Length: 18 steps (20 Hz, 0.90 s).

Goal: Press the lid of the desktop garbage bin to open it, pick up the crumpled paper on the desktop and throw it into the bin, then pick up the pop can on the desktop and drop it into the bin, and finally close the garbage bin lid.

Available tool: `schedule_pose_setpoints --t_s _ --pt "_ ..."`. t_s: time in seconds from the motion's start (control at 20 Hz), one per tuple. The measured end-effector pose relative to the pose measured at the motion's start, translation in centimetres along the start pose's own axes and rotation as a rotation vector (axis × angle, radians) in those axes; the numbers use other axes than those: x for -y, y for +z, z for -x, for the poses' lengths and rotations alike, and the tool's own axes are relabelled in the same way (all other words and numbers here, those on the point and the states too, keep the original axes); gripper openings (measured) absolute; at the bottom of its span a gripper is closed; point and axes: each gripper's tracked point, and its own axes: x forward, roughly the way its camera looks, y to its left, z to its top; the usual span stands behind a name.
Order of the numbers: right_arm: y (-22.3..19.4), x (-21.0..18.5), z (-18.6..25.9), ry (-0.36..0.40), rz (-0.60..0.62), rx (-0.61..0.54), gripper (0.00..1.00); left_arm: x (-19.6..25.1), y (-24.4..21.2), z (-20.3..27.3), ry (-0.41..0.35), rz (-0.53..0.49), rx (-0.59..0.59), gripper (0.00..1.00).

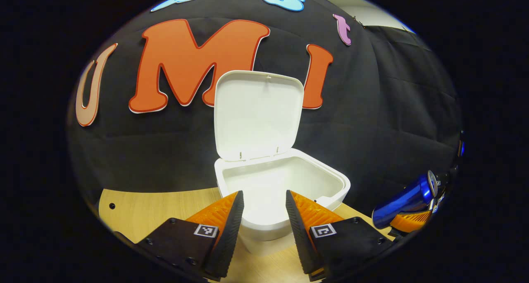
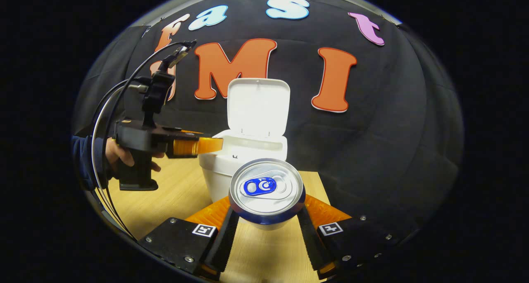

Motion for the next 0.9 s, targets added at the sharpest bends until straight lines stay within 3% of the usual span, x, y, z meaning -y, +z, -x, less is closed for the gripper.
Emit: schedule_pose_setpoints --t_s 0.1,0.2,0.9 --pt "1.5 -0.3 -1.3 0.009 0.017 0.023 0.75 -0.6 -0.1 1.0 0.009 -0.005 0.014 0.72" --pt "2.5 -0.8 -1.6 0.018 0.04 0.037 0.75 -1.4 -0.8 1.9 0.028 -0.029 0.016 0.88" --pt "12.1 -2.4 -6.6 0.084 0.092 0.202 0.75 -6.8 -3.8 10.4 0.19 -0.076 0.04 0.89"
